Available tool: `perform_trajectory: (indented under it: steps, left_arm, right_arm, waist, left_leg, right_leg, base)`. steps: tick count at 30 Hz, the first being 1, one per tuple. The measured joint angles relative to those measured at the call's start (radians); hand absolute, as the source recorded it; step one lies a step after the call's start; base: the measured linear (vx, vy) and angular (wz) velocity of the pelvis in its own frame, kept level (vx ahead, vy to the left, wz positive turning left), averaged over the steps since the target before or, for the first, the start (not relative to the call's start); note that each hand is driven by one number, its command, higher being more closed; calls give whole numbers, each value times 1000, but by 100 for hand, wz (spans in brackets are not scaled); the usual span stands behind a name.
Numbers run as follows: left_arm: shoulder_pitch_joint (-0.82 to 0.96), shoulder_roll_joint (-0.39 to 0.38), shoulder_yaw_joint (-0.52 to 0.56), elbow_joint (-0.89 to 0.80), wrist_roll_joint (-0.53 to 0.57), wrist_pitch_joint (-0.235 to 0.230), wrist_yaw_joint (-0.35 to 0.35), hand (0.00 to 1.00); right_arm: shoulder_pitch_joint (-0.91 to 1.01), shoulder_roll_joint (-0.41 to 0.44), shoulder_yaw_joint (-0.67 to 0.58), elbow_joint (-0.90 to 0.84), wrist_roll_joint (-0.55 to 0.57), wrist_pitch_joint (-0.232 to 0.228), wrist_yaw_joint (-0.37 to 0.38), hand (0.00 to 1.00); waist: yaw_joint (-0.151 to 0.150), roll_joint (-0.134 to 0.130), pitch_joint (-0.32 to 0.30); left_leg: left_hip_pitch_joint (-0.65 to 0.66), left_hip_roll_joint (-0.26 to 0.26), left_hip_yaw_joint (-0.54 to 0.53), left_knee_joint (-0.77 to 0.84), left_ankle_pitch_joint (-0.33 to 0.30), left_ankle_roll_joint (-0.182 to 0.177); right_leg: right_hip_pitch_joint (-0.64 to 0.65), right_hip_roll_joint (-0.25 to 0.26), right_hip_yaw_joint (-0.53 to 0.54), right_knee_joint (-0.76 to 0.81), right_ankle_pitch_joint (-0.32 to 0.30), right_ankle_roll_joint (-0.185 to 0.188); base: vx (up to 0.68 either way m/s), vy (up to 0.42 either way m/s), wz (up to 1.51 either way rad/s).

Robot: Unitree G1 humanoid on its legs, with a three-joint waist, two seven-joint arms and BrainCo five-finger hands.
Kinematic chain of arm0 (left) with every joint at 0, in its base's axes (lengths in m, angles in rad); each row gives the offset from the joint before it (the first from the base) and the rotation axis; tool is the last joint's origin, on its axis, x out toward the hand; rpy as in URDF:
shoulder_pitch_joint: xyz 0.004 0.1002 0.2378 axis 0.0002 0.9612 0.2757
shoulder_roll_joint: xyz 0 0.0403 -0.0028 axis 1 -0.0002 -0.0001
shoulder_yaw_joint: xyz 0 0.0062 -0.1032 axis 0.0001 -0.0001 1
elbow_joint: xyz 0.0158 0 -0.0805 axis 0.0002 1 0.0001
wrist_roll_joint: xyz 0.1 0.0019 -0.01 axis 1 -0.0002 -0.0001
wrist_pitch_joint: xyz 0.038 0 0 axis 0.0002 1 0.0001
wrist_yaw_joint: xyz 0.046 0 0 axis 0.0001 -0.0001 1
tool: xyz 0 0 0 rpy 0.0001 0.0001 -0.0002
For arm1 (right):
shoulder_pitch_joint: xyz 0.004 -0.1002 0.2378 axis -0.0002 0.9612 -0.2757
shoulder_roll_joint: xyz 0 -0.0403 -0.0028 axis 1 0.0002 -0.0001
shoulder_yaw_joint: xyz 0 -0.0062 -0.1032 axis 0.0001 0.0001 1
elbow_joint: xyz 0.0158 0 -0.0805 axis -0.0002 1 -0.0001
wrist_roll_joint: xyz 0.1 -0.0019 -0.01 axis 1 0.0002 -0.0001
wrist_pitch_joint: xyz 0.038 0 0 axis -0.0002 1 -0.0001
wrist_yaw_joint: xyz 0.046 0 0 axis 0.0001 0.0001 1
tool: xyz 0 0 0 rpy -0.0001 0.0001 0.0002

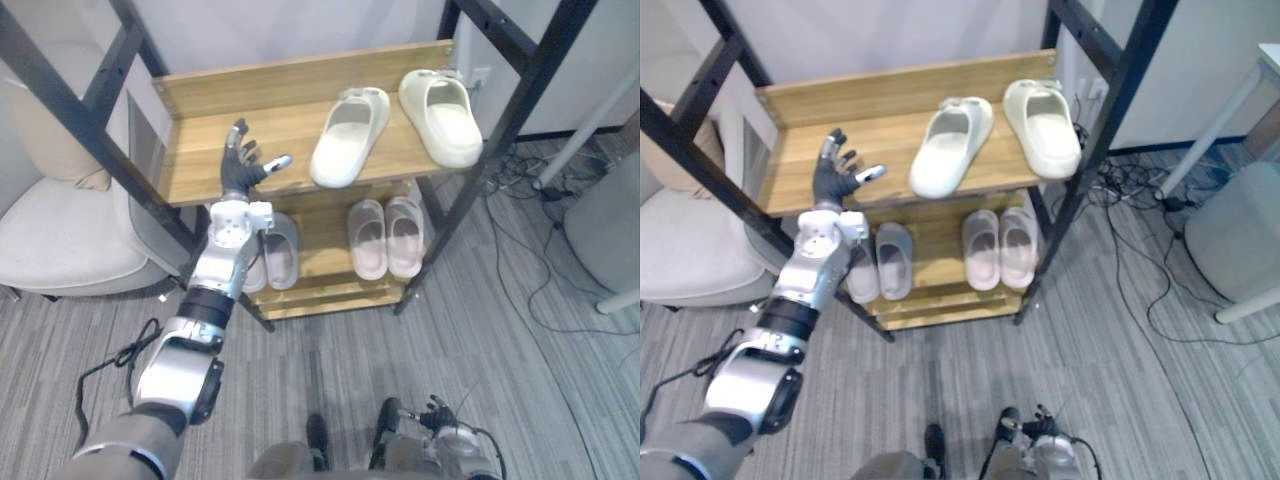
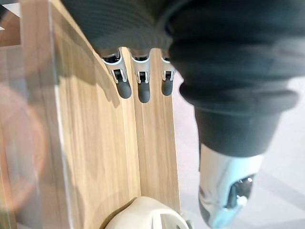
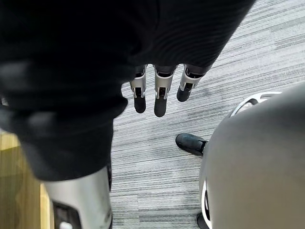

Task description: Organize the slippers on the shoe rack

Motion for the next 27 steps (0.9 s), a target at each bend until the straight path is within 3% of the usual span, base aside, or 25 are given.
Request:
perform_trajectory:
  steps: [5, 16, 27]
  left_arm:
    - [12, -41, -47, 0, -10, -5, -4, 0]
    - [-3, -131, -127, 4, -90, -8, -4, 0]
    - [-55, -159, -147, 91, -99, -28, -4, 0]
  right_arm:
    - [1, 4, 0, 0, -7, 2, -5, 0]
    - [-2, 6, -1, 2, -36, 2, -20, 0]
    - [-10, 10, -2, -1, -36, 4, -24, 0]
  waist:
    - [-3, -4, -6]
    - [-45, -11, -20]
    - [-81, -13, -20]
  left_leg:
    - [10, 0, -14, 0, 4, 6]
    - [24, -6, -22, -10, 7, 9]
    - [44, -3, 5, -21, 0, -2]
  right_leg:
    - [15, -1, -16, 0, -6, 2]
    - [28, -6, -28, 0, -9, 7]
    - [31, -3, -3, 0, -13, 12]
  base:
    - [59, 28, 7]
    - [36, 34, 2]
    - [25, 20, -6]
